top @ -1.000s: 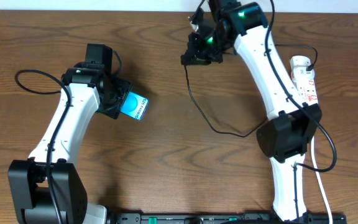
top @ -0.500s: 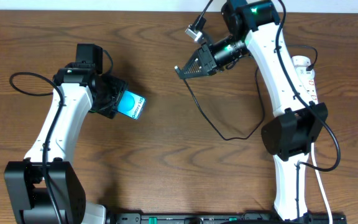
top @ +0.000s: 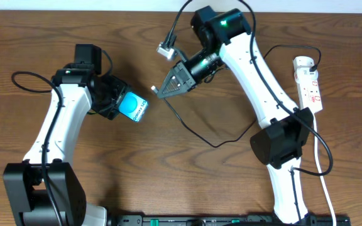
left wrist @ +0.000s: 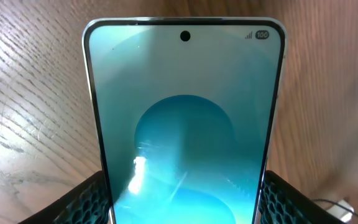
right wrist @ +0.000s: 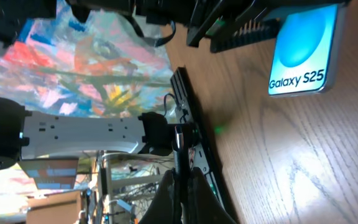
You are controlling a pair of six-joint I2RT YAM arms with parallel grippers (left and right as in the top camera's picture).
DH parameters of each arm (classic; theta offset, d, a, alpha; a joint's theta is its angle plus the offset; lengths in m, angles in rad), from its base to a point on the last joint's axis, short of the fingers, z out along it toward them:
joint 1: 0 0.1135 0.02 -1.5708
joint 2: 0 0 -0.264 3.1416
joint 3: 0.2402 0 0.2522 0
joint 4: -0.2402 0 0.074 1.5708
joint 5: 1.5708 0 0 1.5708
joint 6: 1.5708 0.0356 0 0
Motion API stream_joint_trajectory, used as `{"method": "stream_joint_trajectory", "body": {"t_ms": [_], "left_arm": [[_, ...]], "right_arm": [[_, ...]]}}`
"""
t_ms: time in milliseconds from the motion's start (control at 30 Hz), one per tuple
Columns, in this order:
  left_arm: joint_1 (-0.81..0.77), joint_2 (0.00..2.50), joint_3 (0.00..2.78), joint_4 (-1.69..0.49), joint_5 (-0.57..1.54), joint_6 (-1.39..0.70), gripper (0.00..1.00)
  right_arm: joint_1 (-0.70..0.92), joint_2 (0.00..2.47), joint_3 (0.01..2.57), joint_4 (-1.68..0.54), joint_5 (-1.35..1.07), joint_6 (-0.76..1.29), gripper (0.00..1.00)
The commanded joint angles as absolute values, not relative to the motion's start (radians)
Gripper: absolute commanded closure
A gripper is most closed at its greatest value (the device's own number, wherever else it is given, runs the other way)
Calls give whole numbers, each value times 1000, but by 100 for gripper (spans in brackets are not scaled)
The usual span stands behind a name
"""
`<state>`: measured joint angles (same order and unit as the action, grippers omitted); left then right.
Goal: Plug charger to phone and switch on socket
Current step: 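Bring the plug toward the phone's bottom port held by left gripper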
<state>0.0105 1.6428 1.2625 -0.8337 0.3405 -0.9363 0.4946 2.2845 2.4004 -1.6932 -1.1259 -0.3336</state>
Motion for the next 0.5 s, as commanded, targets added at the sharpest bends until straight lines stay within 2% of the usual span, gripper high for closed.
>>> {"method": "stream_joint_trajectory", "body": {"t_ms": [0,267,467], "left_arm": [[36,1637,1276,-837,382,-875,93],[43,1634,1276,-836,382,-866,93],[44,1634,1276,-827,381,-864,93]], "right_arm": [[508,2303,2404,-1681,-1143,-337,99],[508,2310,2229,-1497,-1212,-233,99],[503,2310,2068,-1421,-1274,-233,99]]}}
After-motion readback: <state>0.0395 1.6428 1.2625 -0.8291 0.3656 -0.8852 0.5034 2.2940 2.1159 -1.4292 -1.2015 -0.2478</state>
